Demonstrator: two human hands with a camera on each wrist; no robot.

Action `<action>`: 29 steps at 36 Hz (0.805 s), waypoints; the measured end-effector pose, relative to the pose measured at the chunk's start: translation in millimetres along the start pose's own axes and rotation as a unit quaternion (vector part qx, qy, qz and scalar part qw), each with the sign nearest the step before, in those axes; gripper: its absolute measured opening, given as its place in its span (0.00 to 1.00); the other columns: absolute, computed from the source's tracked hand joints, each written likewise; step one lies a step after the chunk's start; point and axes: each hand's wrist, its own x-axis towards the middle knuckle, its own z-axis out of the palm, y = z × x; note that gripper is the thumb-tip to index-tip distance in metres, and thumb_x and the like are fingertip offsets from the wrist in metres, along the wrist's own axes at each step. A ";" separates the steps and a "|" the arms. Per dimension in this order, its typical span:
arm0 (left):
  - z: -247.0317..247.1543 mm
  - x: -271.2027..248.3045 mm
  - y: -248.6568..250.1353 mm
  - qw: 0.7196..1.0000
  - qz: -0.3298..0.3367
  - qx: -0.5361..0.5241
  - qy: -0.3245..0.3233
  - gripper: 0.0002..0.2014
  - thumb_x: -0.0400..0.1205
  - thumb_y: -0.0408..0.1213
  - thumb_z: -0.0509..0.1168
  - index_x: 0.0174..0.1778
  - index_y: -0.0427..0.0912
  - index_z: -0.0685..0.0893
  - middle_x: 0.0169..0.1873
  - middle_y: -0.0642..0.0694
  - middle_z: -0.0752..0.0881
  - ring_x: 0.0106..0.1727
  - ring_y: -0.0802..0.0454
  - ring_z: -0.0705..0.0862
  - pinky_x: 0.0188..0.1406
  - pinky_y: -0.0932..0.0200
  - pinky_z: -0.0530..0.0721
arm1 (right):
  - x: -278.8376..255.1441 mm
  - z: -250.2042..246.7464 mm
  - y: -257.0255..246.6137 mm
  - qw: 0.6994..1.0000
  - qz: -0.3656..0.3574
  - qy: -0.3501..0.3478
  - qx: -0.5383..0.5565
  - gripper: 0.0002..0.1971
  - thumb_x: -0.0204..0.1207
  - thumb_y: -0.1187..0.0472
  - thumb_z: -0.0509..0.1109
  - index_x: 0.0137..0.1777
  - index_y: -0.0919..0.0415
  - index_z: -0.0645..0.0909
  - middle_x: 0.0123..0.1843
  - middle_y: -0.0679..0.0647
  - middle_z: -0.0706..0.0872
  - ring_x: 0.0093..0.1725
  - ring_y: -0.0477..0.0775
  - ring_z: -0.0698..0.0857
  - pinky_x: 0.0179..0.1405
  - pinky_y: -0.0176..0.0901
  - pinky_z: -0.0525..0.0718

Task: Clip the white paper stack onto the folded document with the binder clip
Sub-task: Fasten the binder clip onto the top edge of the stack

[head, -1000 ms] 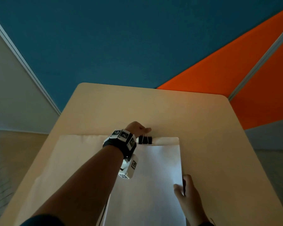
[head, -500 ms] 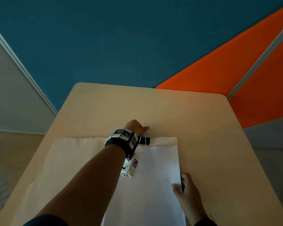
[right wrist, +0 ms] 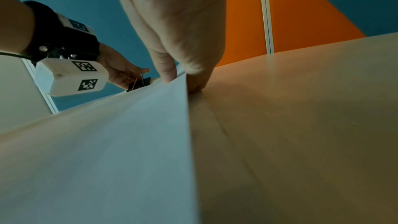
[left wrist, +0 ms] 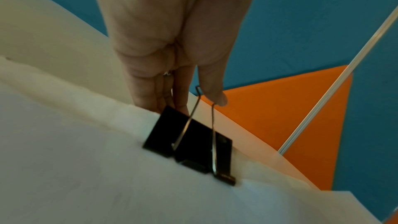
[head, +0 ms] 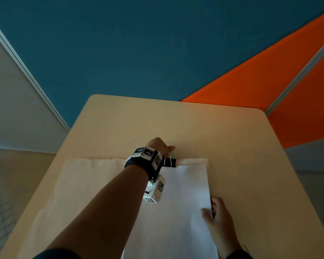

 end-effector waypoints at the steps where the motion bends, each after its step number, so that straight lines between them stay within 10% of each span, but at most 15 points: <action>1: -0.7 -0.4 0.4 1.000 0.000 0.000 0.000 0.21 0.79 0.48 0.65 0.45 0.30 0.90 0.21 0.49 0.79 0.26 0.53 0.77 0.35 0.60 0.76 | 0.7 1.0 1.7 1.000 0.001 0.007 0.001 0.15 0.69 0.72 0.70 0.49 0.55 0.71 0.39 0.40 0.82 0.38 0.19 0.79 0.38 0.14 0.73; 4: -2.2 0.1 0.5 1.000 0.003 0.000 0.000 0.20 0.79 0.47 0.65 0.44 0.30 0.90 0.21 0.49 0.78 0.24 0.56 0.75 0.25 0.63 0.71 | 4.4 4.3 7.2 1.000 0.009 0.021 0.007 0.16 0.69 0.72 0.71 0.48 0.53 0.73 0.40 0.36 0.82 0.40 0.33 0.84 0.37 0.16 0.74; 9: -2.7 -0.3 1.3 1.000 0.000 0.008 -0.006 0.18 0.78 0.47 0.66 0.32 0.36 0.89 0.22 0.46 0.79 0.26 0.51 0.77 0.26 0.60 0.73 | 9.4 6.9 11.8 0.999 0.013 0.021 0.020 0.16 0.68 0.72 0.71 0.49 0.53 0.73 0.40 0.43 0.85 0.39 0.23 0.82 0.37 0.18 0.76; 13: -3.2 -0.1 2.0 1.000 0.001 0.009 -0.008 0.19 0.79 0.47 0.65 0.43 0.32 0.91 0.20 0.48 0.78 0.23 0.55 0.75 0.23 0.63 0.70 | 10.1 7.2 9.7 0.999 0.010 0.022 0.027 0.15 0.69 0.73 0.70 0.50 0.55 0.73 0.41 0.50 0.86 0.38 0.21 0.81 0.36 0.17 0.75; 20: 0.2 2.4 0.6 1.000 -0.011 0.022 -0.003 0.22 0.78 0.49 0.65 0.19 0.45 0.79 0.20 0.48 0.78 0.24 0.53 0.75 0.29 0.60 0.73 | 11.5 11.6 5.8 0.999 0.006 0.045 0.028 0.15 0.68 0.72 0.71 0.49 0.55 0.74 0.42 0.56 0.86 0.37 0.21 0.80 0.35 0.17 0.75; 24: 0.6 3.4 0.4 1.000 -0.010 0.020 -0.004 0.23 0.78 0.49 0.66 0.17 0.45 0.77 0.20 0.47 0.77 0.22 0.53 0.74 0.23 0.61 0.70 | 13.1 14.2 2.4 0.998 0.014 0.048 0.032 0.15 0.69 0.72 0.70 0.50 0.55 0.74 0.42 0.55 0.85 0.37 0.37 0.85 0.33 0.16 0.75; 29: 1.1 3.7 -0.2 1.000 -0.014 0.011 -0.012 0.21 0.78 0.50 0.66 0.21 0.43 0.81 0.22 0.45 0.79 0.28 0.48 0.78 0.38 0.57 0.75 | 11.2 15.3 3.5 0.997 0.024 0.058 0.041 0.15 0.68 0.71 0.71 0.53 0.57 0.76 0.43 0.57 0.86 0.42 0.48 0.86 0.38 0.28 0.80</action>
